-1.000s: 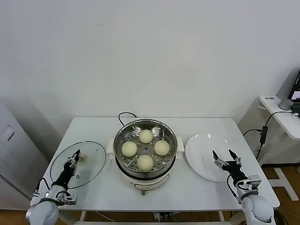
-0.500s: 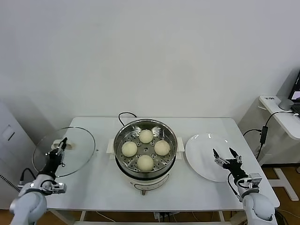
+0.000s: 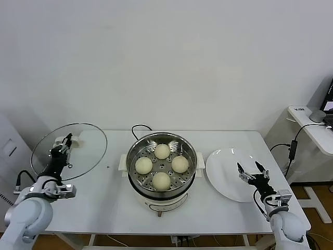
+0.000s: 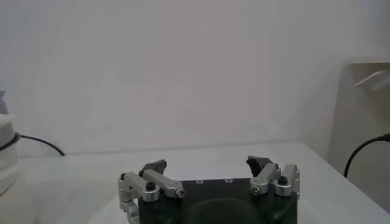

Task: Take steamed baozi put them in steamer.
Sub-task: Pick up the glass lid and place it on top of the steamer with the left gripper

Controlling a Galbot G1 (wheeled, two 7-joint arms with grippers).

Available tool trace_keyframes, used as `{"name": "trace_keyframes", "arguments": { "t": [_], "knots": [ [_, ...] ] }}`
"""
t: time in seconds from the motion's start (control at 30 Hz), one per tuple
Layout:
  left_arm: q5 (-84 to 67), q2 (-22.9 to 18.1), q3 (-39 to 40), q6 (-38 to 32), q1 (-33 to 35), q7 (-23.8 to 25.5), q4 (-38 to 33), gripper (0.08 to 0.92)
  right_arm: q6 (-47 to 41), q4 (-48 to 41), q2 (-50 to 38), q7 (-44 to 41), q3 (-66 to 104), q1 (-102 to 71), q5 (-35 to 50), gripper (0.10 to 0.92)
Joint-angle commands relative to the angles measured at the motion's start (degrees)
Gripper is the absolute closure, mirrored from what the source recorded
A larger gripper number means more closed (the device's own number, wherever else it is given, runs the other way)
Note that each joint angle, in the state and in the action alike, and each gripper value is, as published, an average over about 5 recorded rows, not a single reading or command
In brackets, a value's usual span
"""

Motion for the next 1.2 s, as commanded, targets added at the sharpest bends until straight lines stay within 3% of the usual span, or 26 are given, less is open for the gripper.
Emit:
{"name": "trace_keyframes", "arguments": {
  "t": [0.03, 0.37, 0.63, 0.87, 1.2],
  "knots": [
    [1.66, 3.41, 12.87, 17.54, -4.20, 9.50, -12.66, 0.887, -0.07, 0.44, -0.13, 0.17, 0.04, 0.26, -0.18, 0.203],
    [11.13, -1.69, 24.88, 22.66, -12.81, 13.10, -12.17, 0.887, -0.12, 1.09, 0.23, 0.33, -0.02, 0.12, -0.97, 0.203],
    [18.59, -7.55, 31.74, 23.65, -15.49, 13.93, -9.56, 0.887, -0.08, 1.03, 0.99, 0.33, 0.02, 0.02, -1.65, 0.203],
    [20.72, -12.78, 34.71, 23.40, -16.57, 13.29, -5.52, 0.887, -0.05, 0.58, 1.15, 0.28, 0.00, 0.24, -1.95, 0.203],
    [21.44, -15.97, 37.77, 22.09, -18.21, 12.16, -1.81, 0.887, -0.04, 0.37, 0.97, 0.27, -0.10, 0.38, -1.97, 0.203]
  ]
}}
